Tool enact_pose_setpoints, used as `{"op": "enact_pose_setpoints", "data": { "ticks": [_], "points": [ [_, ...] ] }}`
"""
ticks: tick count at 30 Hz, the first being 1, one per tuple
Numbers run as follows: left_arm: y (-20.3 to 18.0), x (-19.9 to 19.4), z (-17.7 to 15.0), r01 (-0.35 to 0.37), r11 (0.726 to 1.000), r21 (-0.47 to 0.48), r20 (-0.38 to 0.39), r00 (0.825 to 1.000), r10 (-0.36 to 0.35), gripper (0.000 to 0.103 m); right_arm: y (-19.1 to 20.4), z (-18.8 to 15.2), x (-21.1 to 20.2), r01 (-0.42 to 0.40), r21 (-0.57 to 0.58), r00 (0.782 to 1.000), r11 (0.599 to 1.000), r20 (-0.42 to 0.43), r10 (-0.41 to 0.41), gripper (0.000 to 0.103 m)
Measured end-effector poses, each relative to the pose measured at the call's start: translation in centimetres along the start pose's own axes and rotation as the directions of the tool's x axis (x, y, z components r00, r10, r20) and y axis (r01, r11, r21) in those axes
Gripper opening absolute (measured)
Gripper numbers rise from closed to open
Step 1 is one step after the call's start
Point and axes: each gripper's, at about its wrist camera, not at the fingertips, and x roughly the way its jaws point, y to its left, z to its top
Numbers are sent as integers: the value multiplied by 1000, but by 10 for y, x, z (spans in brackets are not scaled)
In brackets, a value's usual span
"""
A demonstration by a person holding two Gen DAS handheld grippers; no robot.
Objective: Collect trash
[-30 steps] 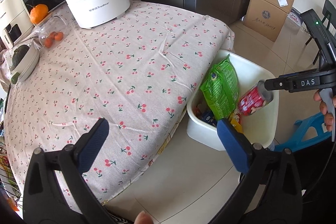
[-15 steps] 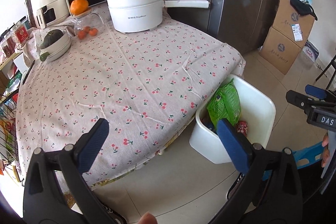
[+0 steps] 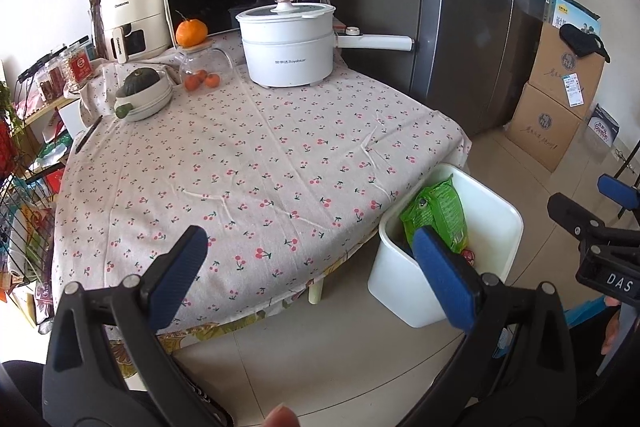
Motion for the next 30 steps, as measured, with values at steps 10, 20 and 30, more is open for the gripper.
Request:
{"op": "enact_pose_setpoints", "data": {
  "ticks": [10, 20, 30],
  "points": [
    [-5, -2, 0, 12, 1000, 8, 15, 1000, -12, 102, 3, -3, 4, 12, -9, 1000, 1000, -9, -12, 103],
    [-6, -3, -2, 16, 1000, 2, 10, 1000, -16, 102, 5, -4, 4, 15, -14, 1000, 1000, -14, -15, 103],
    [-5, -4, -2, 19, 1000, 0, 7, 1000, -19, 102, 5, -4, 8, 19, -21, 999, 1000, -25, -20, 103]
  ]
}}
